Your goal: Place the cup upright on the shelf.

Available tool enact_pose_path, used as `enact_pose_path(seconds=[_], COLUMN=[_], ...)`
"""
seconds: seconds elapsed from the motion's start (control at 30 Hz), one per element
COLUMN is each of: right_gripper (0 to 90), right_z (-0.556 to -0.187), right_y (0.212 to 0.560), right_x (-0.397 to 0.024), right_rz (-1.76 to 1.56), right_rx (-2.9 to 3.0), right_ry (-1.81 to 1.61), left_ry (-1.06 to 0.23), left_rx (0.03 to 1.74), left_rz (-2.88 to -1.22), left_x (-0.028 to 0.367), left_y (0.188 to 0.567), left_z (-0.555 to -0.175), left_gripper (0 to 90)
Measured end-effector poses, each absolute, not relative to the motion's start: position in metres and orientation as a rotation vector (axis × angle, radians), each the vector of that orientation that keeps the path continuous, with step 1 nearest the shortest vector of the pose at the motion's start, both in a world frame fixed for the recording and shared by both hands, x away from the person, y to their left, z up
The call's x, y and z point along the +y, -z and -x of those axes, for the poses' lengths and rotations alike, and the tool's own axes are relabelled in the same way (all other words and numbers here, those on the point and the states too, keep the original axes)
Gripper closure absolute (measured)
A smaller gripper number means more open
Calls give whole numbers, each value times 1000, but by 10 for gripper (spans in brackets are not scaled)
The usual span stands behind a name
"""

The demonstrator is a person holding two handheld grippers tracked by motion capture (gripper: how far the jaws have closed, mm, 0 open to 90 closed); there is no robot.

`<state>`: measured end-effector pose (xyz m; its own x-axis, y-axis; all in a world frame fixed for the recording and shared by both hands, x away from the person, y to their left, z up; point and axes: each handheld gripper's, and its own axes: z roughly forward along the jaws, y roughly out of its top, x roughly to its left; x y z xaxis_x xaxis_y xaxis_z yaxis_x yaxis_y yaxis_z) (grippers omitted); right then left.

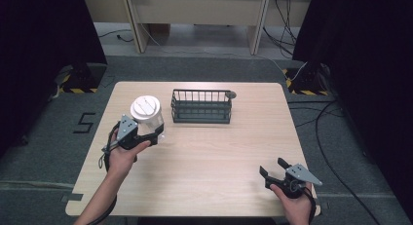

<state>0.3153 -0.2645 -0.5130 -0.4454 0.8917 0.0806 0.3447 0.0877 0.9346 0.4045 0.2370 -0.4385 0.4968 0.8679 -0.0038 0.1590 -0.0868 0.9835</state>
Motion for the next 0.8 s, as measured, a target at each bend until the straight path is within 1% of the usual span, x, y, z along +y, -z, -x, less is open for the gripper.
enact_pose_path(seconds=[0.17,0.33,0.8], right_gripper=[184,185,184], right_z=[-316,-316,-316], right_y=[513,513,513], right_x=[-265,-265,-265], right_rz=[-1213,-1223,-1213], right_rx=[1845,1848,1846], right_ry=[-1351,-1356,-1352], left_ry=[-739,-747,-741], left_rx=[907,892,874], left_rz=[-1572,-1568,-1578], left_x=[232,227,215], left_y=[437,431,429], left_z=[-407,-412,-423], left_gripper=[175,176,175])
